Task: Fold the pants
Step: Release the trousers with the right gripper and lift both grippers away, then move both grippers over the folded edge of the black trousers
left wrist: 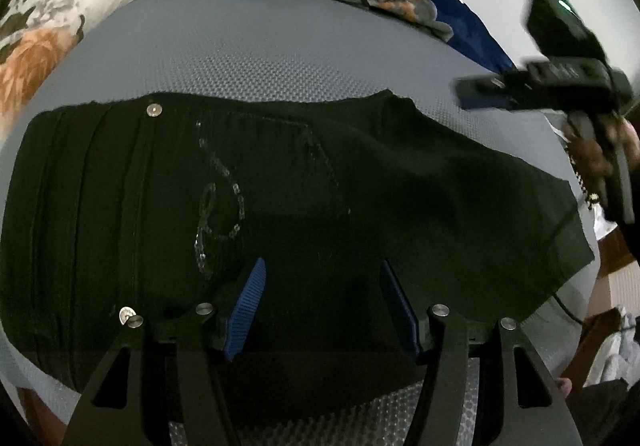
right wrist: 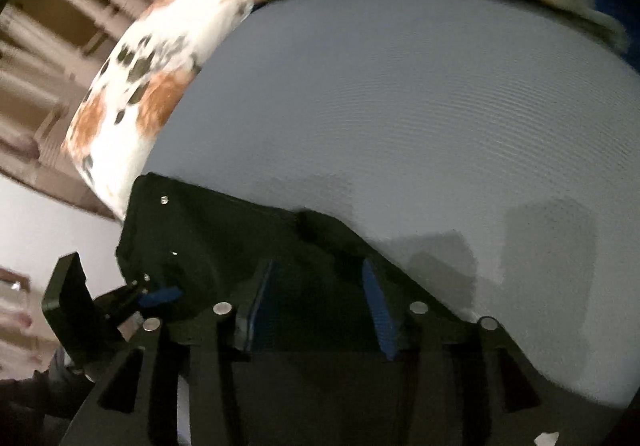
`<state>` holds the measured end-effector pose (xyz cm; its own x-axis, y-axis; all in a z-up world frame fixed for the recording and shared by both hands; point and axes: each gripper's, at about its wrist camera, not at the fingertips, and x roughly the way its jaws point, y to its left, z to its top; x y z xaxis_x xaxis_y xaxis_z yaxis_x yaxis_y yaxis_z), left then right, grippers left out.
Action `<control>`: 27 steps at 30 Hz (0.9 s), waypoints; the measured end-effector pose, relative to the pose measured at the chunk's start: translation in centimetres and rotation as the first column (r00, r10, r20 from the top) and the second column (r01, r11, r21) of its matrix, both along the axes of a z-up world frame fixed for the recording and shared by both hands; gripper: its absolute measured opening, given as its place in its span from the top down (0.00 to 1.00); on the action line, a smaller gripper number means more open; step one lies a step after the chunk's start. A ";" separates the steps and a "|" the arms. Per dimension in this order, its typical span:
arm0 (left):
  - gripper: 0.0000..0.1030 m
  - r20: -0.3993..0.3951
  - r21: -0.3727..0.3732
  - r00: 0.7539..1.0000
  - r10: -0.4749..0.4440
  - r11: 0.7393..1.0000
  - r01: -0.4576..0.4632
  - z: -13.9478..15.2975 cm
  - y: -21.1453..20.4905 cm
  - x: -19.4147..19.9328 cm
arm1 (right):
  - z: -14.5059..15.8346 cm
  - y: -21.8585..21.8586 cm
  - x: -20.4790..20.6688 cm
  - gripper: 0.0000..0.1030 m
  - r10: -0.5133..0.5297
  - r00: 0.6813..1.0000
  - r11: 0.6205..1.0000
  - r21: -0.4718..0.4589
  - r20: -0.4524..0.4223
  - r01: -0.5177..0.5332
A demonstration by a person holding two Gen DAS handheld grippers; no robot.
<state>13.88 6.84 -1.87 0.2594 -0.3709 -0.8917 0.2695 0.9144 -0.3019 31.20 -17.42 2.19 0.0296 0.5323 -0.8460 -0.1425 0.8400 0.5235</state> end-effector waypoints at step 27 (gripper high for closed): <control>0.41 0.035 -0.019 0.999 -0.021 1.000 0.022 -0.5 0.6 -0.6 | -4.2 4.5 3.3 0.90 0.044 0.996 0.998 -0.046 0.072 -0.041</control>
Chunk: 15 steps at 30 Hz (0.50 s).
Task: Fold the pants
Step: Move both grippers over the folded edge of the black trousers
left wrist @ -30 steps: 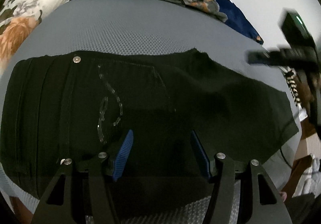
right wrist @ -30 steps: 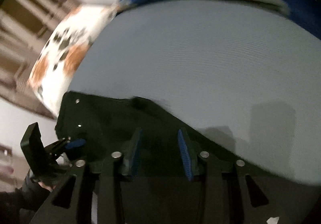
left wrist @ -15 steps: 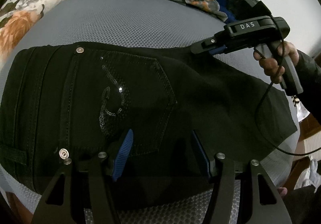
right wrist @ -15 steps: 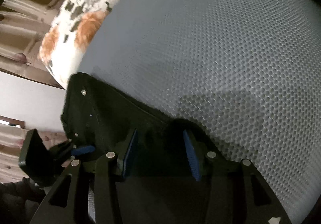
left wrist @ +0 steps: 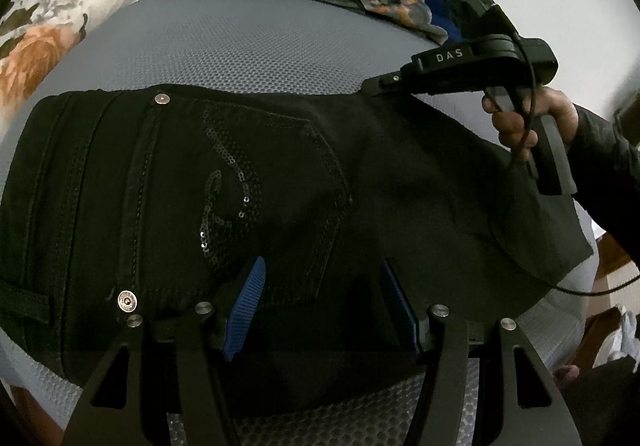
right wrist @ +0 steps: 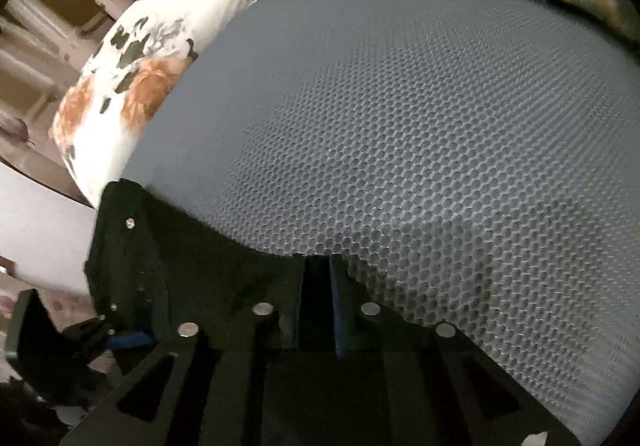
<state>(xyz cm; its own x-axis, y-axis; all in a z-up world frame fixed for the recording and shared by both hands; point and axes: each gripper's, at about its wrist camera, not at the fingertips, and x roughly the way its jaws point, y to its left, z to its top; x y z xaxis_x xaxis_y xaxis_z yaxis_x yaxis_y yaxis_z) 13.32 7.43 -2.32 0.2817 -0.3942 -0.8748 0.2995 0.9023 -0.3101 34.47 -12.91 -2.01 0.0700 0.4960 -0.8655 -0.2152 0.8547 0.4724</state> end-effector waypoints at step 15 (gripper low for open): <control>0.41 0.049 -0.050 0.999 0.017 0.999 -0.015 2.8 -0.6 1.9 | 7.0 -10.4 -7.0 0.60 -0.296 0.942 0.948 -0.075 0.157 0.311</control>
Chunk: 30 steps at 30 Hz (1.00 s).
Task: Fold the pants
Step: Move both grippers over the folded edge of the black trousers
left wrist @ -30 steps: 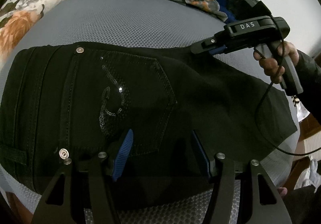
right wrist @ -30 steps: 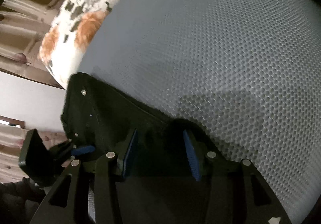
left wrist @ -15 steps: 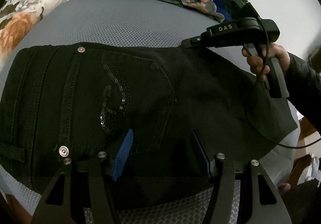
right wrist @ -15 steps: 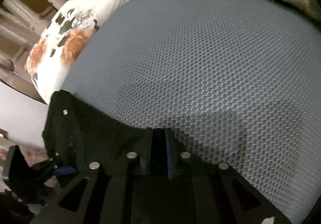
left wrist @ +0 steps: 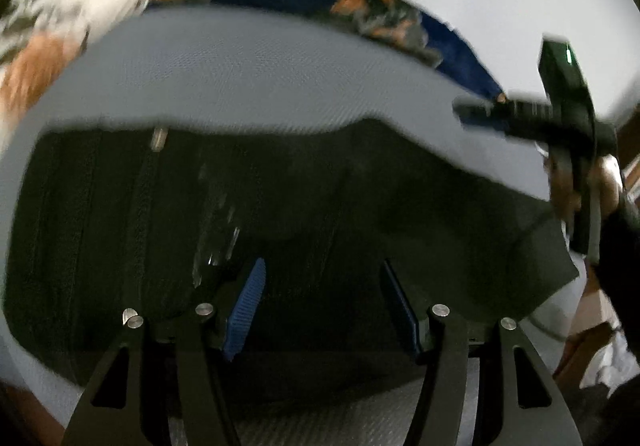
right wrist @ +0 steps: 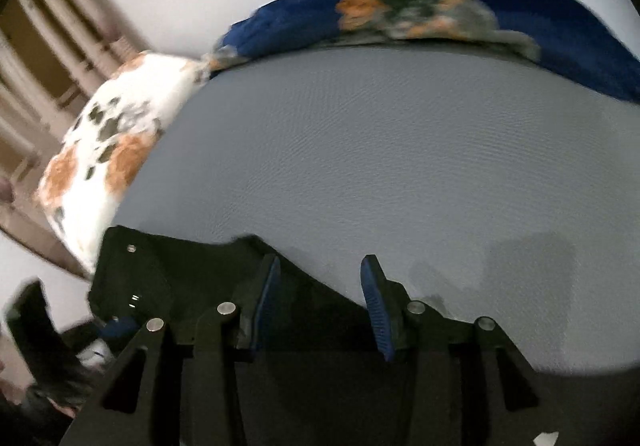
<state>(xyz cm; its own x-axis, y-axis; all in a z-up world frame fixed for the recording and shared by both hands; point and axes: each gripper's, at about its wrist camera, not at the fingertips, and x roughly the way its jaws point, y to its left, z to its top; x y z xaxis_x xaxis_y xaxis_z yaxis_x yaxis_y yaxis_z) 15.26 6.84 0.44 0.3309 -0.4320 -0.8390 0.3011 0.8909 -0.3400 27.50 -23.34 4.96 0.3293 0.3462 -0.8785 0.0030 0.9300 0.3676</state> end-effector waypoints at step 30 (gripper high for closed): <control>0.40 0.007 0.128 0.995 -0.098 0.987 0.097 -2.8 -9.4 14.6 | -2.9 -11.4 -8.2 0.66 -0.334 0.941 0.900 -0.281 0.050 0.334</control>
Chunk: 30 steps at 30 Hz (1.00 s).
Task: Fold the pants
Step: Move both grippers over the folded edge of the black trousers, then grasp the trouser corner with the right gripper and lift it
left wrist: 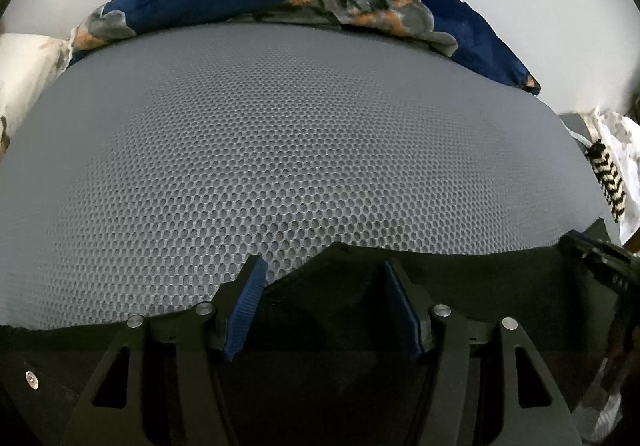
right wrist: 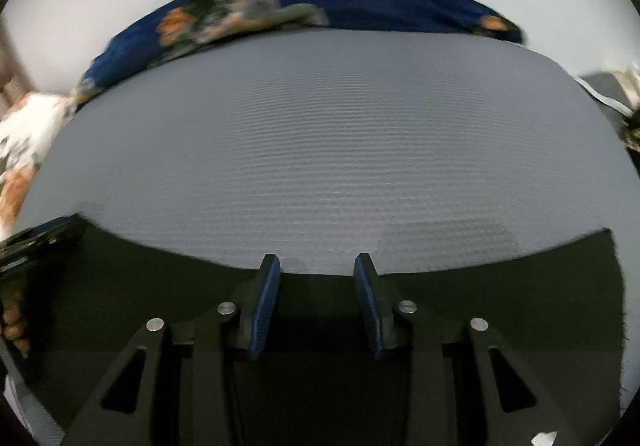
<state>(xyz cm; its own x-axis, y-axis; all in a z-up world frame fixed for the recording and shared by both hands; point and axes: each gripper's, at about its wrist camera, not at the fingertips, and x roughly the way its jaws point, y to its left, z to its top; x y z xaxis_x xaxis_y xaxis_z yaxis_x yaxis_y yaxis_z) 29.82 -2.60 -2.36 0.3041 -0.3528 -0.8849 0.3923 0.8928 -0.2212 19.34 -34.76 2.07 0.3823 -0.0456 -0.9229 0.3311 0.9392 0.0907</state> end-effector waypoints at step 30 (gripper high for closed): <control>0.40 -0.089 -0.052 0.994 0.065 0.996 -0.069 4.4 4.5 -9.2 | 0.1 -24.6 -18.7 0.60 -0.273 0.960 0.846 0.461 -0.056 0.267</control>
<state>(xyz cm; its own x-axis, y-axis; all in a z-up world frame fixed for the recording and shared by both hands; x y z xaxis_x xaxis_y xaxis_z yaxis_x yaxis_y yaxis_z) 20.60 1.88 2.07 0.2510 -0.3826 -0.8891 0.3091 0.9021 -0.3010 0.66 -59.39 2.20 0.4276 0.2792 -0.8598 0.5618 0.6631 0.4947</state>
